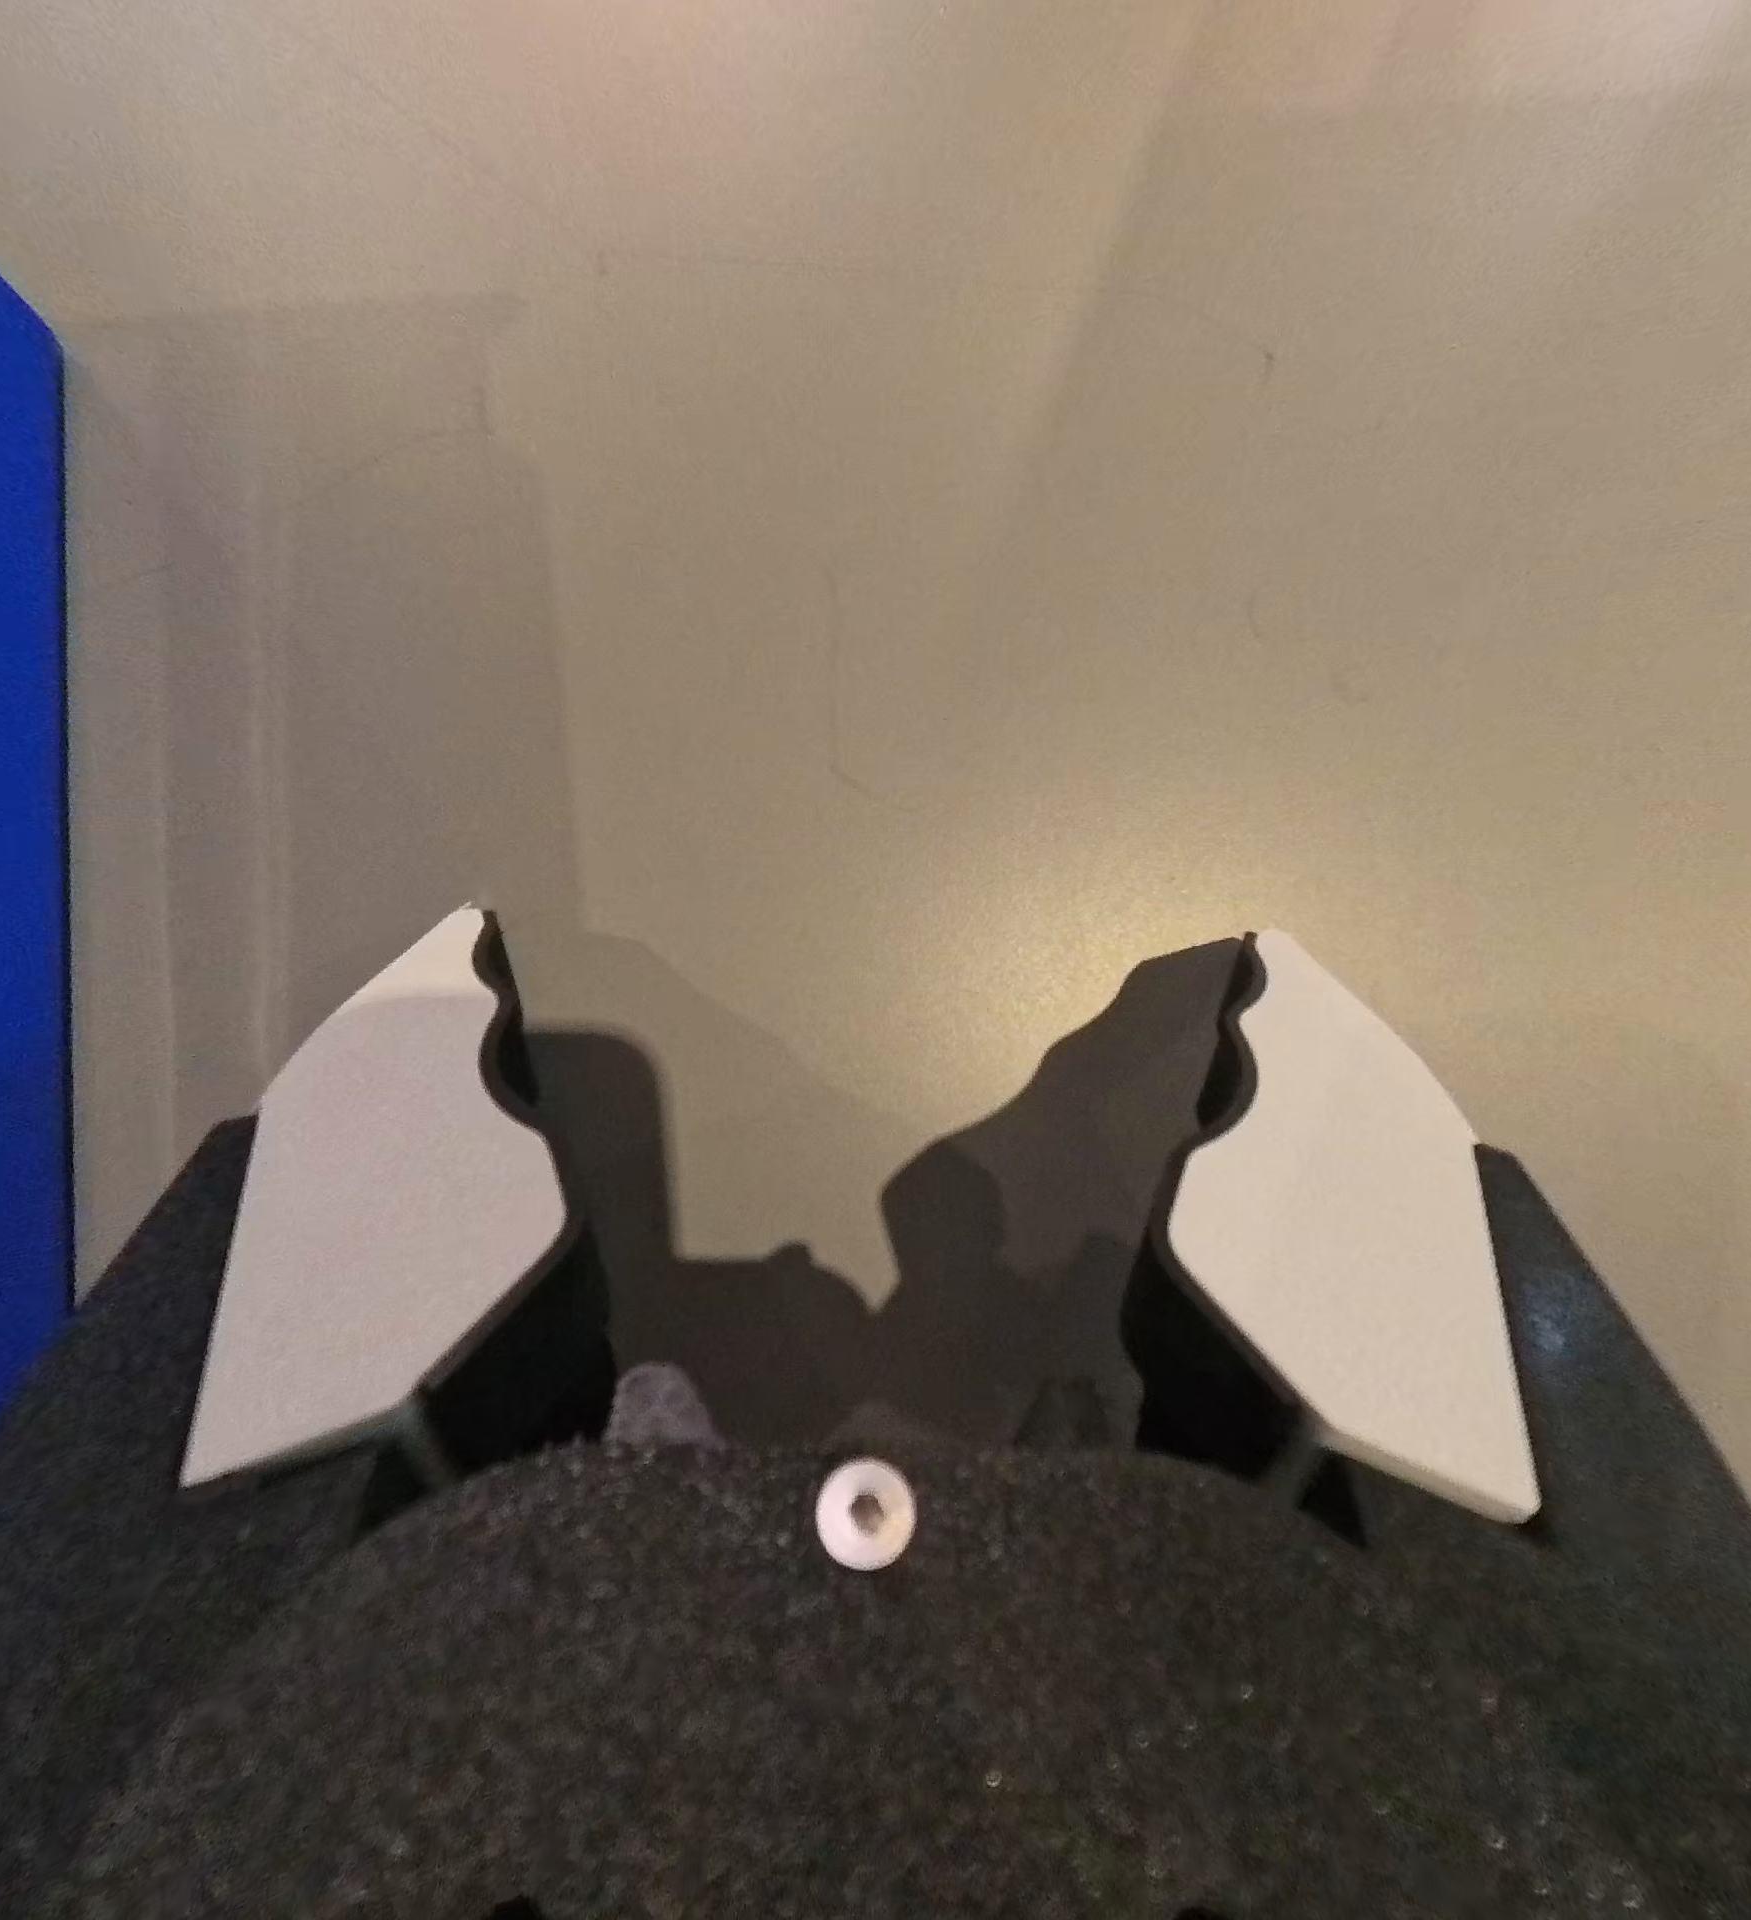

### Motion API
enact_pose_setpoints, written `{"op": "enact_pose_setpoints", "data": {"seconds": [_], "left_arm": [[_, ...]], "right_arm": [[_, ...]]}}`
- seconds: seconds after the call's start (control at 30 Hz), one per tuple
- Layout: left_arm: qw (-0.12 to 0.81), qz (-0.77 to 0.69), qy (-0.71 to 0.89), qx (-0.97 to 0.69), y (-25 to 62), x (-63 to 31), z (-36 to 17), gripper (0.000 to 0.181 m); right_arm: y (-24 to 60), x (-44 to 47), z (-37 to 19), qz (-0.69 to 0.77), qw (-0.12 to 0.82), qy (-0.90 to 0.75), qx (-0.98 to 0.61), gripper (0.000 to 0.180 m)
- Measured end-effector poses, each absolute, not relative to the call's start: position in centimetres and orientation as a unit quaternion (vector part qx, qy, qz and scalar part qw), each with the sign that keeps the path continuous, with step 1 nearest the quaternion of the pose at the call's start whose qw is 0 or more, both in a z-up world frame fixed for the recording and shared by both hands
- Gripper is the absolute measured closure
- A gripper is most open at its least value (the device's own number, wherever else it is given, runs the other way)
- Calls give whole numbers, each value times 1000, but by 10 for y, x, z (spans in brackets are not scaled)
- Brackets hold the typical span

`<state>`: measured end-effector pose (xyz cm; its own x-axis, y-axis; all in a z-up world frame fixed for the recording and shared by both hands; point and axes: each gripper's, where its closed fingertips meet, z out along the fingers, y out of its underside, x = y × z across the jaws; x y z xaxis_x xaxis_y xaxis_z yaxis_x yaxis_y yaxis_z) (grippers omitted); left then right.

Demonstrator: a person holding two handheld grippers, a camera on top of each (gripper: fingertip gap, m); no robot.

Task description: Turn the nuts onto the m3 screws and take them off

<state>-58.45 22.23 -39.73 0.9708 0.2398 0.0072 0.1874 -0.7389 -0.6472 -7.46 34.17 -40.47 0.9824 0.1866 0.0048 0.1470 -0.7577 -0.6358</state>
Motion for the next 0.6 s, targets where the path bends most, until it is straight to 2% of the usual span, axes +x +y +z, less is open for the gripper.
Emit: {"op": "enact_pose_setpoints", "data": {"seconds": [0.6], "left_arm": [[343,38,-115,-932,222,-584,-397,55]], "right_arm": [[341,-76,-405,31,342,-89,-935,33]]}}
